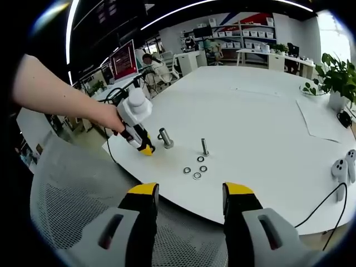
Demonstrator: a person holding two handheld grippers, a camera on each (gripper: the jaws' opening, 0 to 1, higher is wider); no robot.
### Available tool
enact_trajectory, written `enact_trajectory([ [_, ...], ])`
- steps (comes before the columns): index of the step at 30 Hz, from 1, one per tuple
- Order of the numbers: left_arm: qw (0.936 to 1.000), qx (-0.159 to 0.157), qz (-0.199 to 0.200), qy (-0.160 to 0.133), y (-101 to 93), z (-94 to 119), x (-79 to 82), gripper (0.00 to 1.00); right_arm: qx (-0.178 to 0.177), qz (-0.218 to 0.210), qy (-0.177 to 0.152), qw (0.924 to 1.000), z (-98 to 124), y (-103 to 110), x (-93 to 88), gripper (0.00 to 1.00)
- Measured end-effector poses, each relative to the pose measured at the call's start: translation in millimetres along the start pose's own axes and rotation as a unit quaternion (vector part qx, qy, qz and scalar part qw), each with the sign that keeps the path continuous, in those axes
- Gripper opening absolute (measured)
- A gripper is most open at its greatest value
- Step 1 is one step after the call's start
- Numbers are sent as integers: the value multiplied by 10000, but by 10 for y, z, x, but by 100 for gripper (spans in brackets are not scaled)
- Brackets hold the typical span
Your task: Place the washer onto the threaded stud by aligning its center hole with the stud, sliding it down to the base, and recovering from edge contact or off-axis alignment until the washer reaches the visible bottom stop.
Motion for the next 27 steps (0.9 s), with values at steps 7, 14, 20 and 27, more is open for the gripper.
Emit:
enact_trajectory([
  [7,9993,-36,-359,135,-32,4,-13,27,-5,-33,-46,10000,8,-5,9,49],
  [14,9994,-6,-337,103,-30,3,-12,21,-19,-51,-70,10000,12,-12,13,49],
  [20,9996,-29,-288,65,-48,15,-6,21,-14,-35,-57,10000,9,-12,10,48],
  [27,9995,-44,-298,22,-34,8,-14,21,-89,-79,-32,9999,9,-39,0,48],
])
Point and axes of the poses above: the point that each gripper's makers call its tool centre point, and the gripper's own axes: z roughly backward along the fingers, y roughly to its left, x roughly out of its top, the point moved 3 cm from there along z, roughly backward along the fingers, and after that the axes turned 1 degree about -x, right-handed, at the moved point
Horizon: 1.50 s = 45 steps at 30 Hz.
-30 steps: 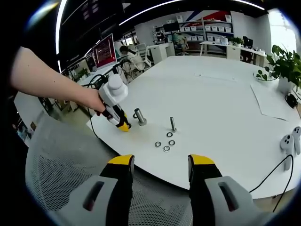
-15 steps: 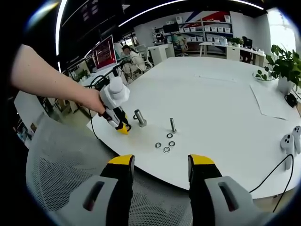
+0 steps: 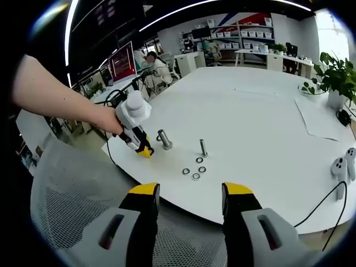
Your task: Place the washer onto the threaded stud by aligning its center hole with the stud, sliding it down to the base, and recovering from edge contact or off-axis alignment until the washer reaches the visible bottom stop.
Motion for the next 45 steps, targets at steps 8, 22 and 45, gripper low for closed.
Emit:
enact_trajectory([
  [8,9999,-82,-38,45,18,0,-2,21,-32,46,100,9999,-9,-4,-26,48],
  [22,9992,-137,-188,-319,47,-9,-44,21,-280,5,354,9990,-23,-61,-86,48],
  [45,9985,-109,-278,-462,36,-7,-46,21,-452,85,635,9969,-23,-111,-163,49],
])
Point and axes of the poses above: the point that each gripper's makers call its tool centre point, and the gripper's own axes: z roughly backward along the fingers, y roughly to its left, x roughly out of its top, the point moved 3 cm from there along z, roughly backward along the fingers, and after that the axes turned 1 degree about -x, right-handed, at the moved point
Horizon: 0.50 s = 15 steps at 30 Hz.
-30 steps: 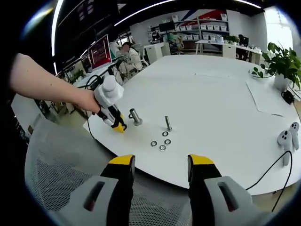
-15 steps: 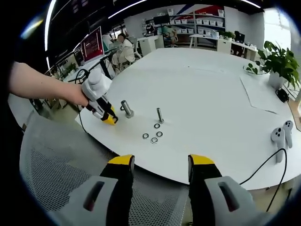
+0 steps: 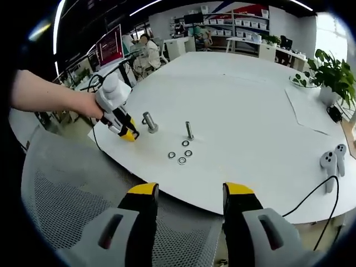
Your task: Place the washer onto the threaded stud by aligning its center hole with the stud, sliding it down to the base, and recovering from edge contact or off-axis alignment until the washer reaches the visible bottom stop.
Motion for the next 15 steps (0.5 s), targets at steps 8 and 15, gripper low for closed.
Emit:
enact_trajectory([
  [8,10000,25,-53,20,-20,2,-1,22,234,-5,-96,9997,-5,67,17,50],
  [15,9999,38,152,-27,-11,-6,15,22,437,64,-98,9990,-8,134,16,50],
])
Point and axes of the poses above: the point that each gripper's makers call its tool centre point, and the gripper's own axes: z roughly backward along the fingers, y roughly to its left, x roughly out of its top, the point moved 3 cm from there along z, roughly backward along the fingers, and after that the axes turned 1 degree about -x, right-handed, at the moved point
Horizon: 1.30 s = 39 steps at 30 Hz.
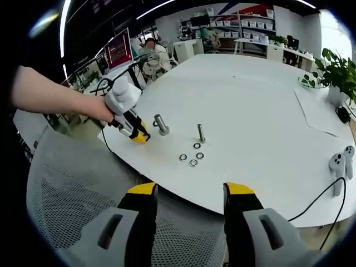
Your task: Place the washer onto the threaded stud by aligning its center hole with the stud, sliding it down to the base, and recovering from edge contact or off-axis alignment until the washer reaches the visible bottom stop.
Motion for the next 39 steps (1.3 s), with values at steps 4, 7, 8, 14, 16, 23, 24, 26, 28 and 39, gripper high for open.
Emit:
enact_trajectory([
  [4,9999,-20,167,-30,16,0,1,21,-3,9,2,10000,3,-2,-2,49],
  [7,9999,-27,138,-72,15,-6,-2,21,-21,-59,-72,10000,10,-19,21,49],
  [8,9999,-17,128,-77,13,-6,-2,21,0,-59,-61,10000,7,-11,17,48],
  [14,9999,-90,-11,-91,7,6,-6,21,57,-16,-68,10000,5,10,19,48],
  [16,10000,-92,-26,-15,4,8,-10,22,36,-31,-69,10000,5,-2,17,48],
  [23,9997,-3,-192,122,24,5,-28,23,43,-44,-49,10000,0,4,12,48],
  [24,9997,-4,-214,129,24,7,-30,23,44,-42,-44,10000,0,5,9,48],
  [26,9995,-33,-260,161,21,6,-32,25,49,-27,-32,10000,-2,8,4,48],
  [28,9970,-156,-690,308,-37,5,-41,30,45,-28,-25,10000,-3,7,6,48],
  [39,9988,-23,-497,43,38,-7,-42,10,72,3,1,10000,-3,19,1,48],
])
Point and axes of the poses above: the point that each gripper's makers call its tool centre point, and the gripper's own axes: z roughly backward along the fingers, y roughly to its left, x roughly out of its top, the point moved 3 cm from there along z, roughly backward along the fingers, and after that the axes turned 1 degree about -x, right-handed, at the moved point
